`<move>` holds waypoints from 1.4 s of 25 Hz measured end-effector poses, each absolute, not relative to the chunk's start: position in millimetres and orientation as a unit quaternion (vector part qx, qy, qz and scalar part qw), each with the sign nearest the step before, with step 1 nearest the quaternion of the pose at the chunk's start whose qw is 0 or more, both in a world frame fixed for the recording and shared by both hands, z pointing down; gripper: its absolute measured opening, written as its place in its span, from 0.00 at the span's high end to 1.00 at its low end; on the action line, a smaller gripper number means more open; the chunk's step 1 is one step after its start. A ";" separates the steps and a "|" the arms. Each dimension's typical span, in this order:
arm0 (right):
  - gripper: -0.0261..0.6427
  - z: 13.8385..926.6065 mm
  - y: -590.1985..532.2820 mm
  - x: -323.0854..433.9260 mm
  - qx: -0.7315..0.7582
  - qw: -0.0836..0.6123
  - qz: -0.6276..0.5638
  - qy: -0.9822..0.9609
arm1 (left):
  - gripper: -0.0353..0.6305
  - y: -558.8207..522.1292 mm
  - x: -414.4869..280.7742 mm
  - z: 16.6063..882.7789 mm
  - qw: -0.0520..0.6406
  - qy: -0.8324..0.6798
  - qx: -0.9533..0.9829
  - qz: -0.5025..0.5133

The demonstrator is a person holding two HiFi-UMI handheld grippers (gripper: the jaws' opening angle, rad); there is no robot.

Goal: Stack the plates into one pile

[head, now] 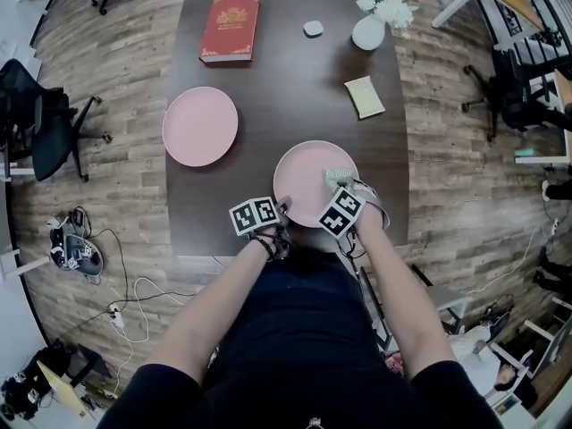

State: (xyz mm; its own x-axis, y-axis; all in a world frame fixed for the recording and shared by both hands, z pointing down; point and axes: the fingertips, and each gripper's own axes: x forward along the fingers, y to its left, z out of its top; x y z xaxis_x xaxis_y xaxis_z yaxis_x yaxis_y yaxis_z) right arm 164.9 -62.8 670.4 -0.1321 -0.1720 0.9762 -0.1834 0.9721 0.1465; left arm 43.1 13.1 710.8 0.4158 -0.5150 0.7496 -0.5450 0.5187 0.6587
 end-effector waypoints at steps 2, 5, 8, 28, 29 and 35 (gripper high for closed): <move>0.83 663.0 -62.4 166.3 0.130 0.637 0.023 -0.759 | 0.75 10.9 38.1 706.6 0.678 -0.536 0.503 0.027; 0.83 654.0 -62.1 171.6 0.151 0.626 0.047 -0.764 | 0.74 5.0 27.2 700.0 0.663 -0.530 0.526 0.054; 0.83 646.8 -60.0 175.5 0.169 0.618 0.058 -0.766 | 0.73 -5.1 11.8 695.4 0.643 -0.523 0.553 0.081; 0.83 639.8 -37.2 178.7 0.203 0.586 0.023 -0.784 | 0.74 -100.7 7.4 698.9 0.491 -0.380 0.735 0.274; 0.83 642.3 -36.4 178.1 0.201 0.586 0.022 -0.785 | 0.73 -101.0 10.0 700.3 0.491 -0.374 0.737 0.275; 0.83 655.2 -37.2 172.2 0.187 0.580 0.003 -0.793 | 0.74 -100.6 15.3 709.5 0.497 -0.363 0.736 0.281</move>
State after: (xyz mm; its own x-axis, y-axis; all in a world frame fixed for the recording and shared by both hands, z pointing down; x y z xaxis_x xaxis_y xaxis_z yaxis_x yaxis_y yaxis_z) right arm 172.2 -37.2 655.2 -0.2579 -0.2935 0.9205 -0.3000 0.9300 0.2124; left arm 15.3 -100.6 709.5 0.5790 -0.2552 0.7744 -0.8137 -0.2418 0.5287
